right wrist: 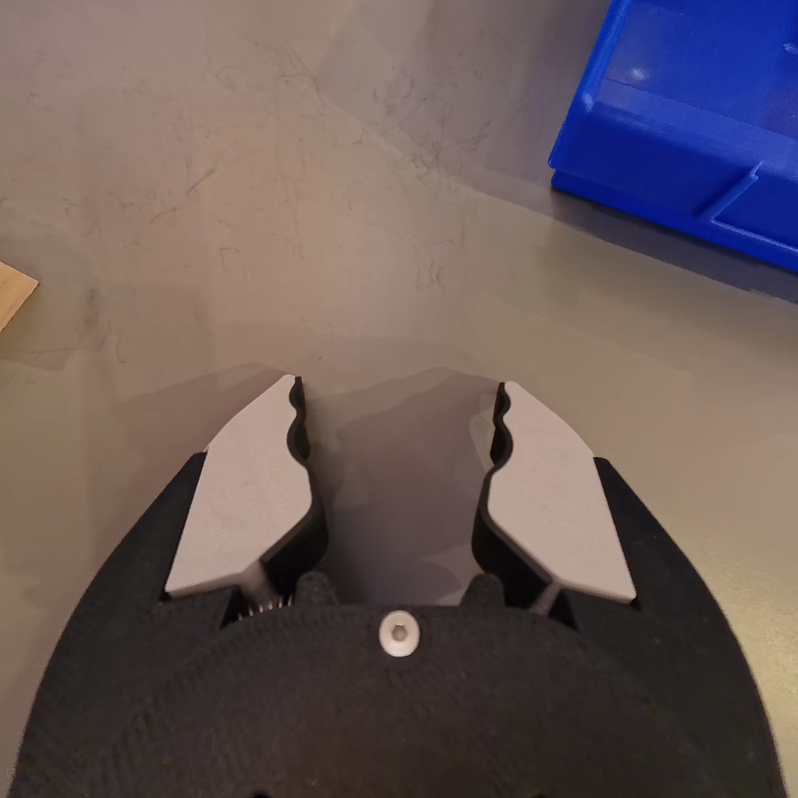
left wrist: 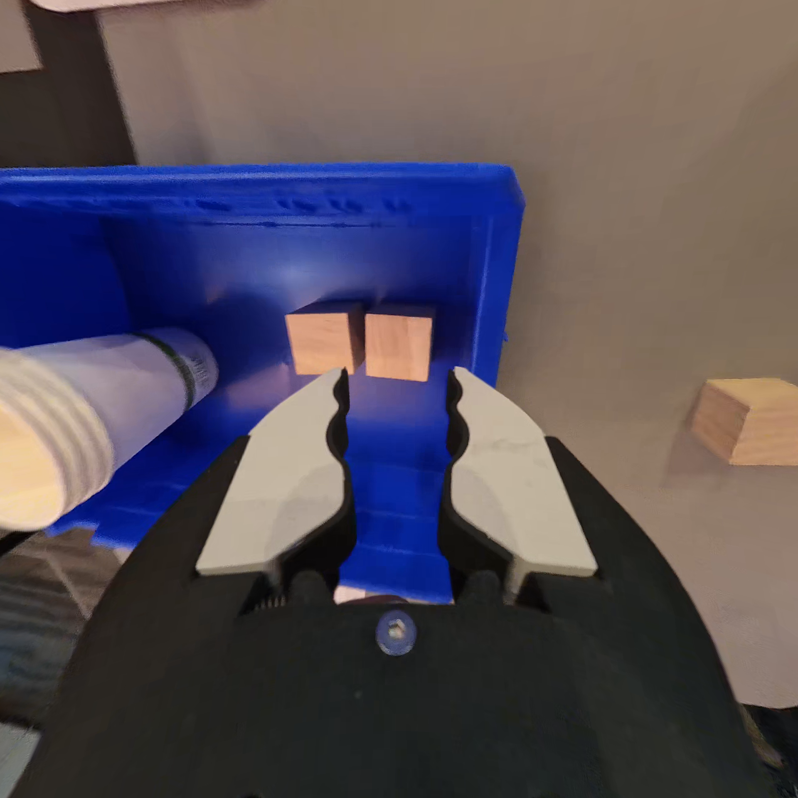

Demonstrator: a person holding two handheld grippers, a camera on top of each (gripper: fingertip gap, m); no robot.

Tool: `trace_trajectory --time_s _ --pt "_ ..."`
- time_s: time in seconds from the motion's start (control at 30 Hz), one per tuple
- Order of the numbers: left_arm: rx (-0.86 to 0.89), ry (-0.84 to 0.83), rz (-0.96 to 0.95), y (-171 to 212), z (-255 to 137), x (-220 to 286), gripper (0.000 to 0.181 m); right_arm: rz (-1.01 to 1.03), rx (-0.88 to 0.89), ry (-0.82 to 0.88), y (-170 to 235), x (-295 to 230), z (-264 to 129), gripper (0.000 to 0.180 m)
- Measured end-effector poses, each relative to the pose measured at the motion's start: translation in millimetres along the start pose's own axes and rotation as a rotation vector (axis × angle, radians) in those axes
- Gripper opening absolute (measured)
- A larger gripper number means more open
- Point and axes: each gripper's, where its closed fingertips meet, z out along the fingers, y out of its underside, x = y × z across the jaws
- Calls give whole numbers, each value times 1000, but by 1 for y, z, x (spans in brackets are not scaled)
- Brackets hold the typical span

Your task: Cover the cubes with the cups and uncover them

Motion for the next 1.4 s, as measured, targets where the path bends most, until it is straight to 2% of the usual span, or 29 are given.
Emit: trace_trajectory --time_s 0.17,0.43,0.63,0.73,0.9,1.03,1.13,1.23,1.3,1.4 --pt "3 91 50 2 29 5 40 0 0 1 0 0 0 84" --pt "-66 115 58 16 54 4 56 1 0 3 0 0 0 84" --pt "-69 150 63 18 63 6 50 2 0 3 0 1 0 84" --pt "-61 160 51 17 65 5 41 2 1 3 0 1 0 83" --pt "-55 111 33 17 60 -3 41 11 5 -14 0 0 -1 84" --pt "-40 31 -16 7 20 -11 41 33 7 -28 7 3 -9 87" --pt "6 4 -24 -14 -18 -1 41 43 13 -6 18 14 -22 88" --pt "54 12 10 -52 -42 21 41 62 7 22 31 30 -33 88" --pt "81 25 49 -87 -50 38 41 74 -3 41 39 43 -39 87" --pt "163 77 91 -160 -49 69 41 89 -2 67 47 62 -47 87"
